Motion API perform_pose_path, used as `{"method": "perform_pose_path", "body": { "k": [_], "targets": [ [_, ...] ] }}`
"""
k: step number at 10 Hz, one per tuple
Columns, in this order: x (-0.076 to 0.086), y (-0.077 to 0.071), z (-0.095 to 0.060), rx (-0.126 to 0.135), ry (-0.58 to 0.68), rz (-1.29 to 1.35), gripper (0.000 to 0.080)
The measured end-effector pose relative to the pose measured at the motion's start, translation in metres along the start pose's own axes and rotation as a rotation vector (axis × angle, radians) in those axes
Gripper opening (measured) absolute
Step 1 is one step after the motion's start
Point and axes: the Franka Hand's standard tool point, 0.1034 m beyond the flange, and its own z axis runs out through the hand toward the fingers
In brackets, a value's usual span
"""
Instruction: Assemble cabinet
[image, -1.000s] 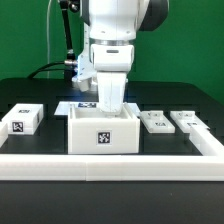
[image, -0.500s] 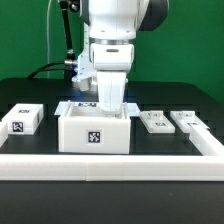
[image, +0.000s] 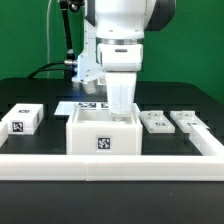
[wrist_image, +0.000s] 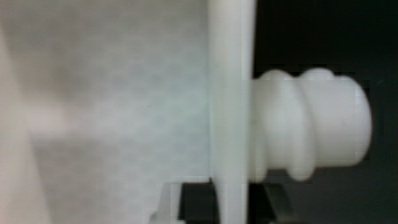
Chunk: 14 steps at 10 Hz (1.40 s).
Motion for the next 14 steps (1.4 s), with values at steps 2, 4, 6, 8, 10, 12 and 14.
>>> {"method": "perform_pose_path", "body": {
  "k": [2,4,6,8,10,12,14],
  "targets": [
    [0.018,0.022,0.002,-0.025,0.019,-0.027,0.0038],
    [0.043,0.023,0.002,-0.031,0.030,-0.010,0.0038],
    [0.038,0.023,0.002,-0.031,0.029,-0.005,0.0038],
    [0.041,0.023,0.002,-0.031,0.030,-0.005,0.0038],
    [0.062,0.031,0.003,-0.039,0.044,-0.017,0.0038],
    [0.090,0.037,0.002,-0.045,0.057,-0.005,0.0038],
    [0.105,0.037,0.002,-0.044,0.057,-0.011,0.0038]
  ]
}}
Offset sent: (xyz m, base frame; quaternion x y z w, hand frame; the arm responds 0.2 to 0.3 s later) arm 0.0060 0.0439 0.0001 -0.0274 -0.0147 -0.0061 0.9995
